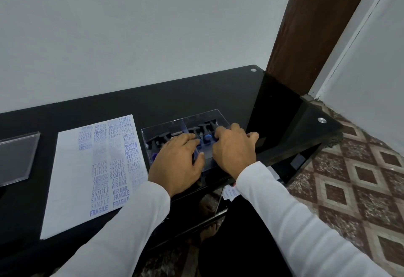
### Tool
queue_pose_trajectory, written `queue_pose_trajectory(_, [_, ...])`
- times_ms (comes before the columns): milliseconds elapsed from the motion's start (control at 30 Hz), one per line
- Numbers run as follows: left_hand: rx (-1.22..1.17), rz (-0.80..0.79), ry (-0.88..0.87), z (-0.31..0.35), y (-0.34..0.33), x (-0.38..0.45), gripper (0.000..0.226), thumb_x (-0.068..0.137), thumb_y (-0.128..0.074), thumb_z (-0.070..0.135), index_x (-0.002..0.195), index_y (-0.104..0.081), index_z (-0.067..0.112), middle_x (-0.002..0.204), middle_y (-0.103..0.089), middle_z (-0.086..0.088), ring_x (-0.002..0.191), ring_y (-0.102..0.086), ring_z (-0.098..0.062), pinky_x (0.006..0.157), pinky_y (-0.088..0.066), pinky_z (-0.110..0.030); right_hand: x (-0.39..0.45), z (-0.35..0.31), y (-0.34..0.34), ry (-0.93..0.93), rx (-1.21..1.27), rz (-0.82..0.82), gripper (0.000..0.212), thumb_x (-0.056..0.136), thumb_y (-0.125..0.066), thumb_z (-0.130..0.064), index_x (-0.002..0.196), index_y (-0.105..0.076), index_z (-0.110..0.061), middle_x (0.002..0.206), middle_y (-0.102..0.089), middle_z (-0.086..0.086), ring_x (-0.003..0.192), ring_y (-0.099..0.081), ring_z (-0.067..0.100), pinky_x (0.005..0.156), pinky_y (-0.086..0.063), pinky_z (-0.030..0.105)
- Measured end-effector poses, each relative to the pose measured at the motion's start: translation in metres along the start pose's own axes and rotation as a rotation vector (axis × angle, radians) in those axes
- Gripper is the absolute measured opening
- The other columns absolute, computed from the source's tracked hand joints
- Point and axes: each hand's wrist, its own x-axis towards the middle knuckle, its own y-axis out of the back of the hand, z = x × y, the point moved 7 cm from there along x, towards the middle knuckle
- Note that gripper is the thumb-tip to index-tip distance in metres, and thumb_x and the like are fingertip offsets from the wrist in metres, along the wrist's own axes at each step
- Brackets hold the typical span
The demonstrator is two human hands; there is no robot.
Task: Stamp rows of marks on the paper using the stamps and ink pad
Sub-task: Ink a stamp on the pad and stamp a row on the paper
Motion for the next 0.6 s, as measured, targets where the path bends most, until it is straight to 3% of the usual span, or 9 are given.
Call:
queue_pose_trajectory(133, [-0.022, -0.015, 0.008, 0.000, 0.002, 0.001, 0.048, 0.098, -0.050, 0.044, 0.140, -0.056, 0.022, 0.149, -0.050, 0.007, 0.137, -0.042, -0.012, 0.116, -0.034, -0.033, -0.006, -0.005, 0.007, 0.065, 0.085, 0.020, 0.019, 0.097, -0.053, -0.025, 0.115, -0.058, -0.021, 0.118, -0.051, 0.007, 0.102, -0.053, 0.027, 0.094, -0.038, 0.044])
queue_pose_trajectory(267, [-0.024, 0.000, 0.026, -0.006, 0.012, -0.001, 0.047, 0.098, -0.051, 0.042, 0.140, -0.057, 0.022, 0.148, -0.050, 0.006, 0.137, -0.043, -0.013, 0.116, -0.033, -0.032, -0.011, -0.018, 0.015, 0.123, 0.181, 0.091, 0.017, 0.100, -0.051, -0.027, 0.107, -0.061, -0.015, 0.111, -0.046, 0.007, 0.091, -0.055, 0.028, 0.083, -0.052, 0.044])
queue_pose_trajectory(600, [-0.045, 0.184, 0.140, -0.076, 0.071, -0.052, 0.043, 0.094, -0.055, 0.040, 0.126, -0.068, 0.014, 0.132, -0.065, -0.004, 0.121, -0.059, -0.023, 0.102, -0.039, -0.028, -0.020, -0.111, 0.016, 0.288, 0.274, 0.113, 0.022, 0.101, -0.052, -0.026, 0.111, -0.065, -0.013, 0.109, -0.050, 0.007, 0.091, -0.056, 0.025, 0.077, -0.050, 0.034])
